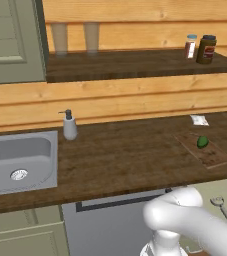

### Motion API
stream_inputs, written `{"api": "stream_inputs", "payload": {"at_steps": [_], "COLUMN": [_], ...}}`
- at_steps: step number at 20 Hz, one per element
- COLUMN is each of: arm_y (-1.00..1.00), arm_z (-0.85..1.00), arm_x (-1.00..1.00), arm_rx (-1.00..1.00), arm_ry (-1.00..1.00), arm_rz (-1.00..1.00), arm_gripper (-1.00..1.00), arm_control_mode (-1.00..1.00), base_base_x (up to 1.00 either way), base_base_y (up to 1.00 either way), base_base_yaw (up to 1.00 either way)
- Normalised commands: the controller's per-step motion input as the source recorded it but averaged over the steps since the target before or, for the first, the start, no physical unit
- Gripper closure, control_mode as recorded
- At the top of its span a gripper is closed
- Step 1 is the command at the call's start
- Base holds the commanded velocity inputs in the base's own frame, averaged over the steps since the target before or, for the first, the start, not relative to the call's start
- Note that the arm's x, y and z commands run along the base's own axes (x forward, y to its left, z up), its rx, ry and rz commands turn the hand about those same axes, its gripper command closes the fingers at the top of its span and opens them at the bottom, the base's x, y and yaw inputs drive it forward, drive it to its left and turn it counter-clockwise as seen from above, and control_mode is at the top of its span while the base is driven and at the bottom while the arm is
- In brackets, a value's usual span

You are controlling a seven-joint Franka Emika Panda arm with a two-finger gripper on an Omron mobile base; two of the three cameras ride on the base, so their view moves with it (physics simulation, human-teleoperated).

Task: Place the appropriate cutting tool for cutting the avocado skin on the cutting board.

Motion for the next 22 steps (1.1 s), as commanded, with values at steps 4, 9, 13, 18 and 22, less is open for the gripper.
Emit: {"api": "stream_inputs", "payload": {"at_steps": [4, 9, 13, 18, 22], "arm_y": [0.00, 0.00, 0.00, 0.01, 0.06], "arm_z": [1.00, 1.00, 1.00, 0.61, 0.08], "arm_x": [-0.79, -0.14, 0.27, 0.62, 0.77], "arm_rx": [0.00, -0.10, -0.17, -0.09, 0.00], "arm_ry": [0.00, -0.02, -0.09, -0.13, -0.18], "arm_rz": [-0.09, -0.05, -0.01, 0.00, 0.00], "arm_gripper": [1.00, 1.00, 1.00, 1.00, 1.00], "arm_control_mode": [-1.00, -1.00, -1.00, -1.00, -1.00], "base_base_x": [0.00, 0.00, 0.00, 0.00, 0.00], "base_base_y": [0.00, 0.00, 0.00, 0.00, 0.00], "base_base_yaw": [0.00, 0.00, 0.00, 0.00, 0.00]}}
